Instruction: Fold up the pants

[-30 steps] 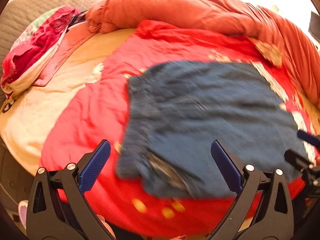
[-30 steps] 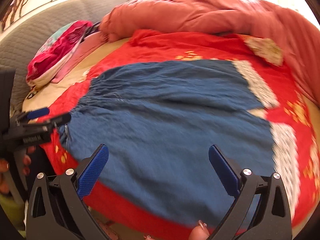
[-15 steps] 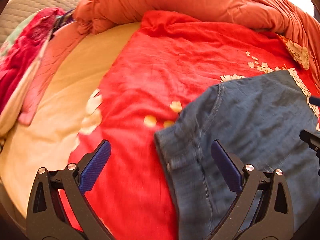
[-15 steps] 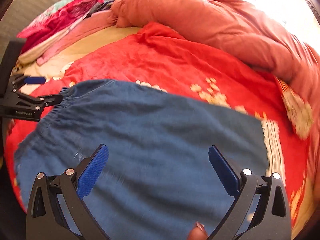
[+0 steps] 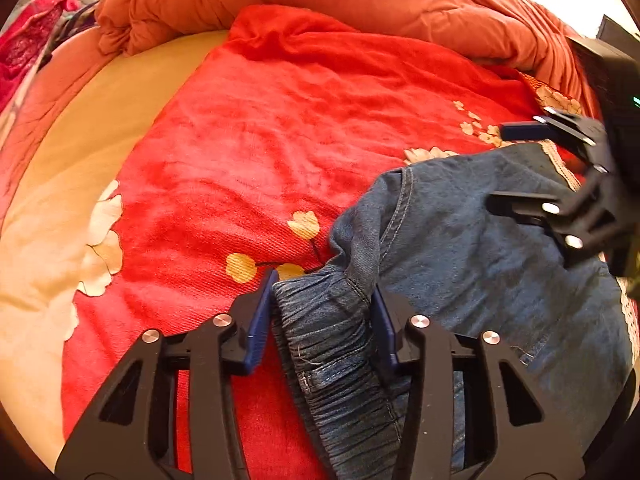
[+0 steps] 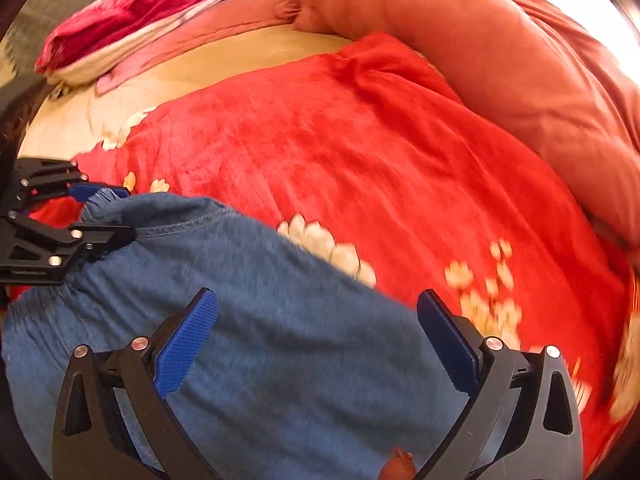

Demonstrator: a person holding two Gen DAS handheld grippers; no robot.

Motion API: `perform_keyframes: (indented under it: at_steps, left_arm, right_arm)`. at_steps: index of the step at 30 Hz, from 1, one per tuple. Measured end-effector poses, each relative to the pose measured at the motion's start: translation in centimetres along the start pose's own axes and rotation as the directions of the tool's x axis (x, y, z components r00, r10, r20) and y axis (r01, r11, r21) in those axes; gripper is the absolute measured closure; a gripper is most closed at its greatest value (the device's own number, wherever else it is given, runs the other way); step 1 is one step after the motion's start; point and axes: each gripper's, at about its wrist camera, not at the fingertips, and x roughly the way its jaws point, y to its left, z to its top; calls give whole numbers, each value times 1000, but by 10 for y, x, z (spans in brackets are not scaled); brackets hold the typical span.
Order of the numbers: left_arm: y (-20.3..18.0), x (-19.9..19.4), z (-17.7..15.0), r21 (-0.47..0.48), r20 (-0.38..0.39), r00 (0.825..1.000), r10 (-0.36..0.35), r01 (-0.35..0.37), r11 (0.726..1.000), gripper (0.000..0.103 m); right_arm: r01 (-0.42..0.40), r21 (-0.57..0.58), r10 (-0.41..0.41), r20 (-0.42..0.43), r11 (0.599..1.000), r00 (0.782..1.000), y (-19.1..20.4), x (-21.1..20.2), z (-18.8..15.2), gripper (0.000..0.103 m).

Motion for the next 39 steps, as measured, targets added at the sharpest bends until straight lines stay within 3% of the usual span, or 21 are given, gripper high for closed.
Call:
perform_keyframes:
  at_steps: [3, 5, 6, 8, 10, 13, 20, 25, 30, 34, 39]
  left_arm:
    - [-6, -15, -1, 27, 41, 999, -24, 23, 999, 71]
    - [-9, -25, -2, 45, 66, 997, -37, 34, 998, 71]
    - [-11, -27, -3, 56, 74, 996, -43, 39, 998, 71]
    - [-13, -27, -3, 65, 72, 997, -39, 34, 997, 71]
    - [-13, -25, -4, 72, 66, 997, -33, 28, 997, 71]
    - [-11, -26, -6, 66, 71, 997, -19, 14, 998, 71]
    - [-18, -44, -11, 79, 124, 992, -4, -6, 997, 71]
    - [-31, -82, -23, 91, 203, 979, -22, 4, 996, 71]
    - [-45, -116, -56, 104, 255, 966, -50, 24, 994, 71]
    - [-53, -127, -89, 109, 230, 972, -47, 22, 994, 71]
    - [-61, -126, -118, 149, 167, 986, -24, -2, 989, 70]
  right_arm:
    - [-14, -96, 14, -7, 995, 1000, 4, 10, 11, 8]
    - [-52, -159, 46, -44, 986, 998, 7, 23, 18, 23]
    - [-66, -183, 56, -60, 981, 997, 9, 27, 19, 36]
    - [-112, -196, 96, -91, 974, 991, 13, 34, 18, 49]
    - [-144, -222, 125, -99, 964, 987, 21, 37, 14, 76]
    - [-145, -197, 141, -33, 970, 989, 28, 26, 2, 91]
    - [-81, -83, 93, 147, 993, 985, 31, -45, -27, 95]
    - [-71, -14, 72, 216, 997, 974, 51, -103, -54, 95]
    - [-77, 2, 75, 210, 997, 975, 89, -145, -92, 95]
    - [-119, 0, 116, 198, 993, 973, 128, -161, -124, 95]
    - [-140, 14, 136, 143, 990, 980, 163, -147, -153, 95]
